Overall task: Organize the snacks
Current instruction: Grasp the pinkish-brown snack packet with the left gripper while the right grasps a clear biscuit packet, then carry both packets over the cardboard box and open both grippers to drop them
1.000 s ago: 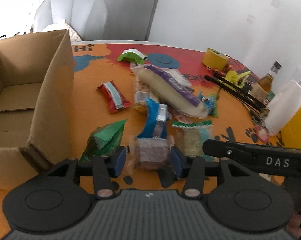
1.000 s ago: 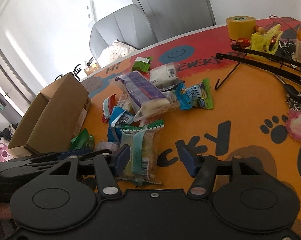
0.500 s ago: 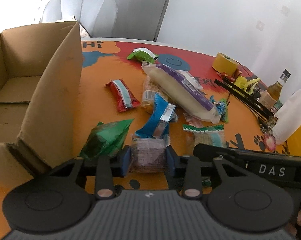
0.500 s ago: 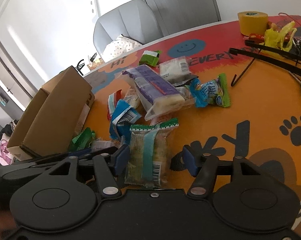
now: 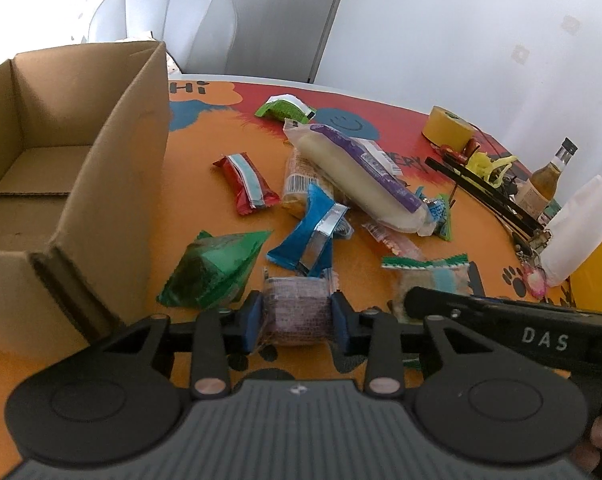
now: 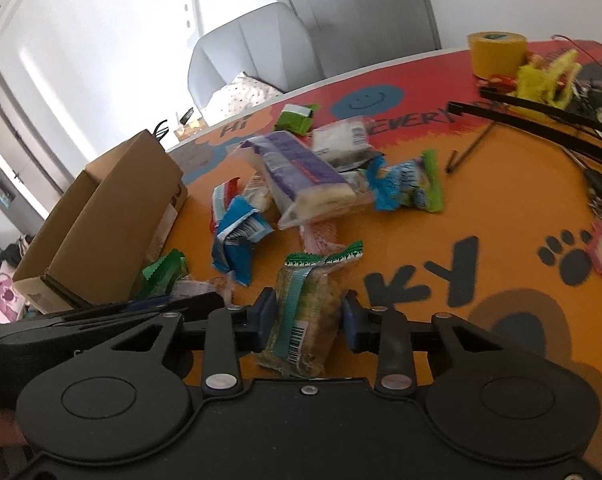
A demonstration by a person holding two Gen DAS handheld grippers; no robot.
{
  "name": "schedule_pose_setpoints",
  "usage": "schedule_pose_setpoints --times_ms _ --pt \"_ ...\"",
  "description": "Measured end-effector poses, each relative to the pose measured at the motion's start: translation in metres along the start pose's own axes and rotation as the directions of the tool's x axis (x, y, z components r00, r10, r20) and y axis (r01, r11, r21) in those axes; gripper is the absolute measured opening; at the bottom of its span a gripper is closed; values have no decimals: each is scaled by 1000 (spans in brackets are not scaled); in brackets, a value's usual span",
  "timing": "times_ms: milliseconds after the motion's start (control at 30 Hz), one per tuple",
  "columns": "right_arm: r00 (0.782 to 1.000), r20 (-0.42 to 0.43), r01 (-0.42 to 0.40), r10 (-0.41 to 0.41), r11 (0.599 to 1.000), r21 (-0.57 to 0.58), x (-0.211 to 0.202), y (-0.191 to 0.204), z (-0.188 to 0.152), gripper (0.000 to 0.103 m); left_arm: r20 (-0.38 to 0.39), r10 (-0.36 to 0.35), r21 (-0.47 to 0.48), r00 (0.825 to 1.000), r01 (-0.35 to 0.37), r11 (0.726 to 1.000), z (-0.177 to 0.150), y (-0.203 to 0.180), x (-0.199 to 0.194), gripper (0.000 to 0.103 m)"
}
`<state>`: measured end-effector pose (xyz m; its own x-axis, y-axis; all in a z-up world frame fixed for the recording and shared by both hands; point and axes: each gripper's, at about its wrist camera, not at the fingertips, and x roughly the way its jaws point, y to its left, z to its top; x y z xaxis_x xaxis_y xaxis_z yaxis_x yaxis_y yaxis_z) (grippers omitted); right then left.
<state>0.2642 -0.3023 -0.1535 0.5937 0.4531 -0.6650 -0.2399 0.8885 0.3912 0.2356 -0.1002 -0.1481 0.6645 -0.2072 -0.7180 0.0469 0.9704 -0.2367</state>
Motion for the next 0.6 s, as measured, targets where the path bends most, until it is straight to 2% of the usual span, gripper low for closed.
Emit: schedule_pose_setpoints --times_ms 133,267,600 --pt "1000 28 -1 1 1000 9 -9 0 1 22 1 -5 7 1000 5 1000 0 -2 -4 35" --pt "999 50 -15 15 1000 -5 -16 5 3 18 26 -12 18 1000 11 1000 1 -5 -14 35" --pt "994 100 -34 36 999 -24 -32 16 7 17 92 -10 25 996 7 1000 8 -10 -41 35"
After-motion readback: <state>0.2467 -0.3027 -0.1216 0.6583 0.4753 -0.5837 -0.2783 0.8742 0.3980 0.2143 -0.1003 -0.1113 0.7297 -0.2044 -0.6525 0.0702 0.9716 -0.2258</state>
